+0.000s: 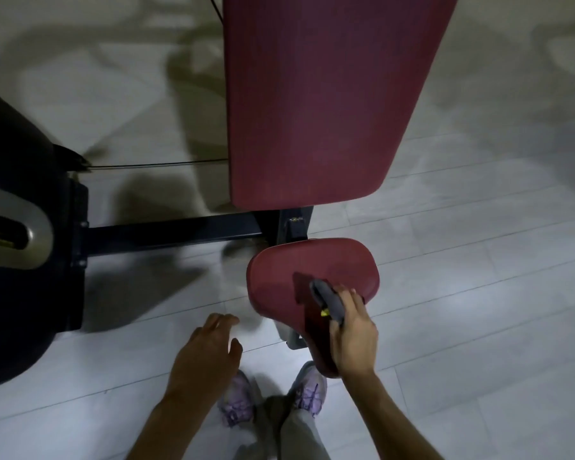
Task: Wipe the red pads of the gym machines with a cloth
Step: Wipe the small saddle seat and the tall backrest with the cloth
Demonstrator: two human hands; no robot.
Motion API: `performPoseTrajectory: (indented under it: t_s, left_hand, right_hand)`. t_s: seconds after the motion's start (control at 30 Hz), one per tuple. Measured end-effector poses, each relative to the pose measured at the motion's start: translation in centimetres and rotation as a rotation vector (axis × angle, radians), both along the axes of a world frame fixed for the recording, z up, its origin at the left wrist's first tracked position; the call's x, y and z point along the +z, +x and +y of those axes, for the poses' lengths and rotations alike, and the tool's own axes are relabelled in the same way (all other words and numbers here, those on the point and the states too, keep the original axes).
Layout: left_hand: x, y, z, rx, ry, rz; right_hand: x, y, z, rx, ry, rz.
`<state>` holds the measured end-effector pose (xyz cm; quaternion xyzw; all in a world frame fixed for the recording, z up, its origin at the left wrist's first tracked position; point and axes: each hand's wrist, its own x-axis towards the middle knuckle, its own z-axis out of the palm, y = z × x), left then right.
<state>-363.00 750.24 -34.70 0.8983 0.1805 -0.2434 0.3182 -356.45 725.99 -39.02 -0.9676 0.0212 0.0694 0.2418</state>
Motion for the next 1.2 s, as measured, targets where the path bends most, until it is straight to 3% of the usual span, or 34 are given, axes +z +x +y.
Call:
performPoseTrajectory:
  t_s: [0.07,0.17,0.23,0.3,0.5,0.6,0.77,1.0,1.2]
  left_hand:
    - [0.1,-0.4,0.3,0.011,0.024,-0.007]
    - [0.0,-0.9,1.1,0.028,0.037,-0.016]
    - [-0.2,-1.4,1.6,0.016,0.049,-0.003]
    - [-0.5,-1.9,2.2,-0.005,0.062,0.002]
    - [-1.0,-3.8,2.2,-0.052,0.08,-0.038]
    - [0.1,-4.8,0.8,-0.076,0.085,-0.033]
    - [2.4,-7.1,-2.2,-0.071,0.093,-0.072]
    - [10.8,-11.2,-7.2,0.0,0.005,-0.188]
    - [22.8,-16.0,-11.8,0.106,-0.183,-0.341]
  right_hand:
    - [-0.5,3.4,3.7,0.097,0.019,0.067]
    - [-1.9,6.3,9.8,0.489,-0.004,0.253]
    - [-3.0,5.9,12.2,0.835,-0.231,0.333]
    - [-3.9,4.3,12.2,1.041,-0.43,0.29]
    - [-3.7,0.2,2.9,1.113,-0.449,0.025]
    - [-1.8,-2.3,-3.0,1.142,-0.508,0.101]
    - [1.8,-6.8,-8.2,0.919,-0.387,0.215]
    - [13.1,-11.8,-8.7,0.151,0.237,0.379]
    - [25.8,-15.7,-7.7,-0.092,0.732,0.271]
